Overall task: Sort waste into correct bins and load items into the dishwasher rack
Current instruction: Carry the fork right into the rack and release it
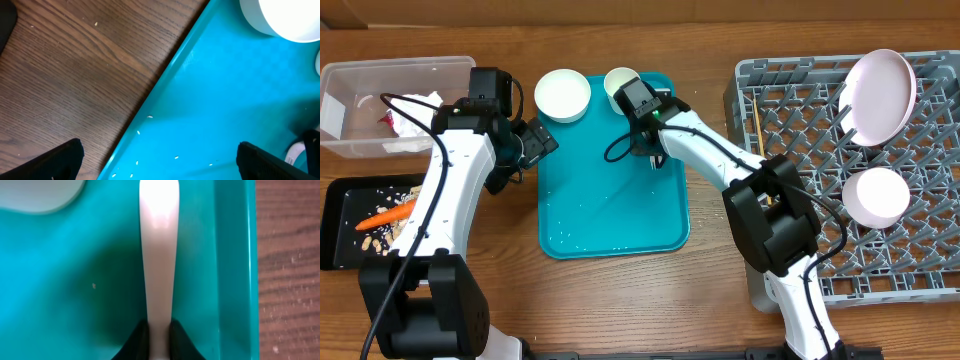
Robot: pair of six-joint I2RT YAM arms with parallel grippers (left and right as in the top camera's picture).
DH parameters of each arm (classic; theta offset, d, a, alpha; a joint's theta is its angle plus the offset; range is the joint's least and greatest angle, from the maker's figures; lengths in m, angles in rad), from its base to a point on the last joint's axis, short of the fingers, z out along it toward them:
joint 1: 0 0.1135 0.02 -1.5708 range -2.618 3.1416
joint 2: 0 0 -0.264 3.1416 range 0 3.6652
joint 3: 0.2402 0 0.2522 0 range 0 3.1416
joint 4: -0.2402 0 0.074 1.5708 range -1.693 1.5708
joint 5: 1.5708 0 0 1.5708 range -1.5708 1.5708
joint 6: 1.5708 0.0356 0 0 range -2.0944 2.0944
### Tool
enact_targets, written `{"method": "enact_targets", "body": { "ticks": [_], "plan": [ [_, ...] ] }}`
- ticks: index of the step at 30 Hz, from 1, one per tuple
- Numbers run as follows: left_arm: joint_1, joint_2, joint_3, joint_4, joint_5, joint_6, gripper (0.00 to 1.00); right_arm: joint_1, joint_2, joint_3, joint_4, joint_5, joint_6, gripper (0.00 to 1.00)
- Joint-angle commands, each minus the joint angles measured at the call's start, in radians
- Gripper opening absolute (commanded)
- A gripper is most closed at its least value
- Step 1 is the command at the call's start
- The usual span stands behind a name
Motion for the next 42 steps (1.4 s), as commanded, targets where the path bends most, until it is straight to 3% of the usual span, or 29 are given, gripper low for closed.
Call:
{"method": "enact_targets", "body": {
  "ticks": [1,8,12,21,35,38,42],
  "plan": [
    [-0.009,-0.012,-0.005,-0.002,-0.011,0.002,1.0,-0.018,0.016,0.114,-0.085,-0.047,0.005,0.04],
    [-0.009,-0.012,-0.005,0.0,-0.015,0.002,1.0,-0.096,-0.03,0.352,-0.341,-0.069,-0.008,0.04],
    [-0.009,-0.012,-0.005,0.007,-0.015,0.002,1.0,-0.167,-0.1,0.433,-0.454,-0.127,-0.113,0.04],
    [-0.009,-0.012,-0.005,0.013,-0.014,0.002,1.0,-0.327,-0.167,0.434,-0.633,-0.169,-0.35,0.04],
    [-0.009,-0.012,-0.005,0.012,-0.014,0.002,1.0,-0.487,-0.167,0.379,-0.682,-0.25,-0.427,0.05],
    [-0.009,-0.012,-0.005,0.013,-0.013,0.001,1.0,-0.487,-0.167,0.355,-0.669,-0.251,-0.427,0.12],
    [-0.009,-0.012,-0.005,0.011,-0.003,0.002,1.0,-0.487,-0.167,0.321,-0.644,-0.25,-0.427,0.32]
  ]
}}
